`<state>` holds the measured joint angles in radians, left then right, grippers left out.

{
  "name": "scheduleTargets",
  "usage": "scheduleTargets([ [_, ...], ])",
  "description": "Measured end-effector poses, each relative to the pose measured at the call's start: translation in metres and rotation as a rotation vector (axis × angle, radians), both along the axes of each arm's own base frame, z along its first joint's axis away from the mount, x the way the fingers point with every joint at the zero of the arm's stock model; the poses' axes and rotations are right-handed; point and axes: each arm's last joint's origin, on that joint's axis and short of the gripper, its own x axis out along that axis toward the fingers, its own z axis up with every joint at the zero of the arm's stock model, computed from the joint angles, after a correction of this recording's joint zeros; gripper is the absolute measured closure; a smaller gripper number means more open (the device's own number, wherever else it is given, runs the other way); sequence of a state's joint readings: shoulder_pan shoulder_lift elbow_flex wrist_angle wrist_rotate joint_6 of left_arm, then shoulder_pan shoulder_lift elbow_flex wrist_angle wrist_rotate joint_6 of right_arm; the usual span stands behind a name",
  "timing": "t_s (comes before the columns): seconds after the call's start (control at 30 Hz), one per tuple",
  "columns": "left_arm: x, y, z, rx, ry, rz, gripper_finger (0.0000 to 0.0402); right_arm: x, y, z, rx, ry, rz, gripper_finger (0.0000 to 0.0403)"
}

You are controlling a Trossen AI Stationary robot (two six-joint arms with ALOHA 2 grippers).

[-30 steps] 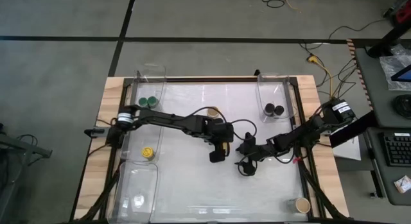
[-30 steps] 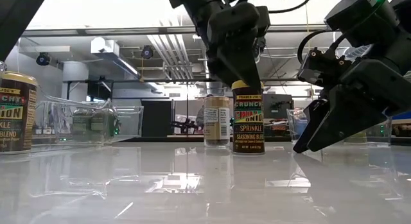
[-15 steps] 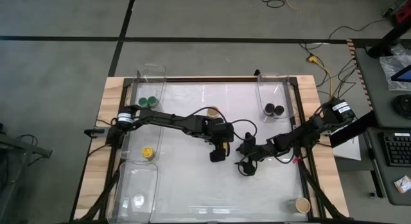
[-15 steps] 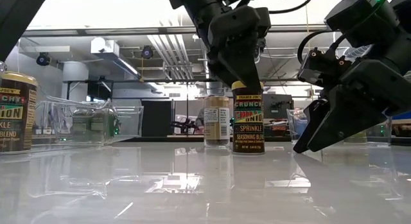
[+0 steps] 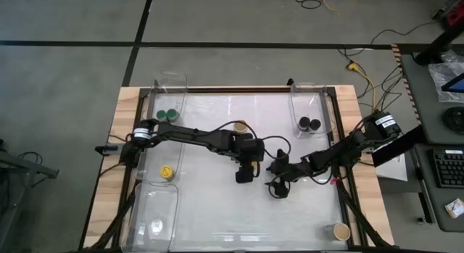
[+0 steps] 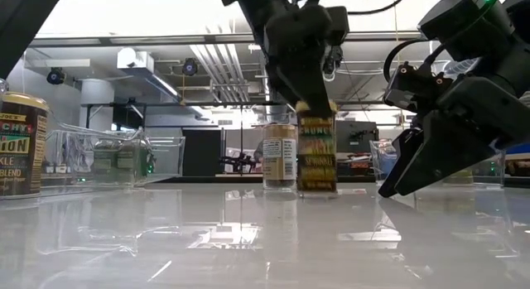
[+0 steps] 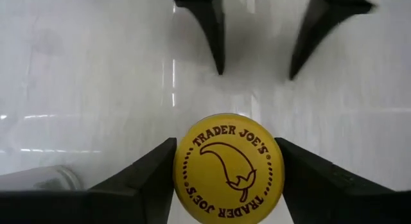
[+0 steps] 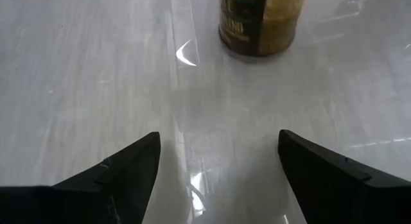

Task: Sort spices by type
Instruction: Put the yellow spice bottle into the middle left transparent bin

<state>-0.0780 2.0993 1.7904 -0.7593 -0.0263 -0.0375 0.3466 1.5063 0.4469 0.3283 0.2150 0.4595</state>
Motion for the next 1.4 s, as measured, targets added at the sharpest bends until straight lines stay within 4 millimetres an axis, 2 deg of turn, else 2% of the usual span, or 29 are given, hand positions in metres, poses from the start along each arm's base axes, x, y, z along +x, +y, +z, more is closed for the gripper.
scheduleTargets([
  [0.1,-0.007,-0.01,0.02,0.012,0.026,-0.05,0.0188,0.0,0.0,0.0,0.006,0.0,-0.006,0.0101],
  [0.2,-0.025,-0.022,0.044,0.023,0.064,-0.109,0.0188,0.0,0.0,0.0,0.006,0.001,-0.005,0.0098],
  [0.33,-0.059,-0.032,0.074,0.029,0.089,-0.137,0.0188,0.0,0.0,0.0,0.005,0.001,-0.001,0.0091],
  [0.5,-0.113,-0.034,0.098,0.007,0.064,-0.09,0.0188,0.0,0.0,0.001,0.008,-0.004,0.003,0.0088],
  [0.87,-0.26,-0.013,0.107,-0.036,0.038,-0.048,0.0188,0.014,0.005,0.017,0.013,-0.059,0.035,0.0113],
  [1.07,-0.327,0.005,0.116,-0.01,-0.062,-0.024,0.0188,0.026,0.009,0.03,0.038,-0.108,0.014,0.0127],
  [1.2,-0.361,0.015,0.118,-0.014,-0.079,0.024,0.0188,0.033,0.01,0.038,0.043,-0.139,0.003,0.0137],
  [1.4,-0.388,0.022,0.114,-0.049,-0.019,0.084,0.0188,0.039,0.008,0.045,-0.036,-0.194,-0.1,0.0152],
])
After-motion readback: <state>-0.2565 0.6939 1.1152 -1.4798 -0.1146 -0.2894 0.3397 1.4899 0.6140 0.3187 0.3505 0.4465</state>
